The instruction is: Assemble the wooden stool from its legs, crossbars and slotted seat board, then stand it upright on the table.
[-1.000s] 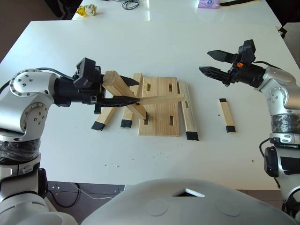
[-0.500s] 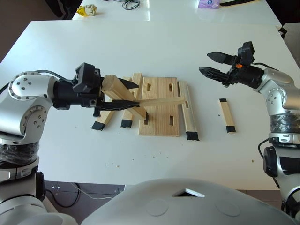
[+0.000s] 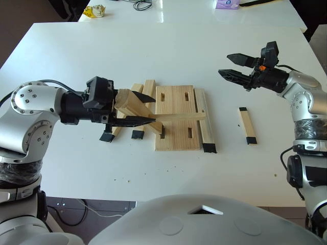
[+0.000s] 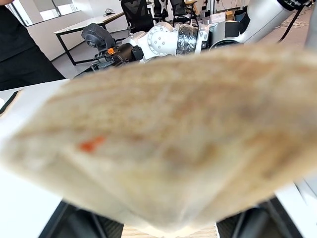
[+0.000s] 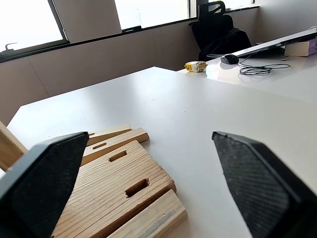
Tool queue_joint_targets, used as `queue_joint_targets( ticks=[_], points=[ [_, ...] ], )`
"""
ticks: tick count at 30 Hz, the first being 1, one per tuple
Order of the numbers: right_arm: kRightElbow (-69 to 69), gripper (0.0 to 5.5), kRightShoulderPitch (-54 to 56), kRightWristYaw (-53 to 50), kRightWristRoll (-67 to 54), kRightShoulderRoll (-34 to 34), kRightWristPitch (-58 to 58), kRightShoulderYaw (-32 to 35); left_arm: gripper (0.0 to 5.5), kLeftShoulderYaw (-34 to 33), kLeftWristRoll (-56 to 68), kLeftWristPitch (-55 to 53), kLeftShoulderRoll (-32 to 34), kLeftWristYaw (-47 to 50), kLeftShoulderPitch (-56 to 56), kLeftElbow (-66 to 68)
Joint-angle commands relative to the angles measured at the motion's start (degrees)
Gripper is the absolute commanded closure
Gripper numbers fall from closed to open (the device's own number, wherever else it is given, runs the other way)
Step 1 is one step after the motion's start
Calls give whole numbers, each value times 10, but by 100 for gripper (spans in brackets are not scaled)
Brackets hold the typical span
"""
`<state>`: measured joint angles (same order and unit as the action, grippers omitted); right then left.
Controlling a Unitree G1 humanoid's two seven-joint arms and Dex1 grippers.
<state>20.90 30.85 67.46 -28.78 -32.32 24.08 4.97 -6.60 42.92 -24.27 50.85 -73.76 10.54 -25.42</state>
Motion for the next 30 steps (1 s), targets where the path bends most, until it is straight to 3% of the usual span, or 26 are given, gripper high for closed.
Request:
queue_joint_targets(
  ticks=[1, 8, 30],
  points=[
    [4, 92, 16, 3, 10, -8, -8, 0, 346, 3, -10, -3, -16, 30, 16, 14],
    [12, 92, 19, 9, 15, -8, -11, -4, 346, -29, 28, -23, -21, 48, 25, 13],
    [-2, 92, -8, 2, 11, -5, -11, 3, 346, -22, 38, -45, -3, -3, 7, 1]
  ],
)
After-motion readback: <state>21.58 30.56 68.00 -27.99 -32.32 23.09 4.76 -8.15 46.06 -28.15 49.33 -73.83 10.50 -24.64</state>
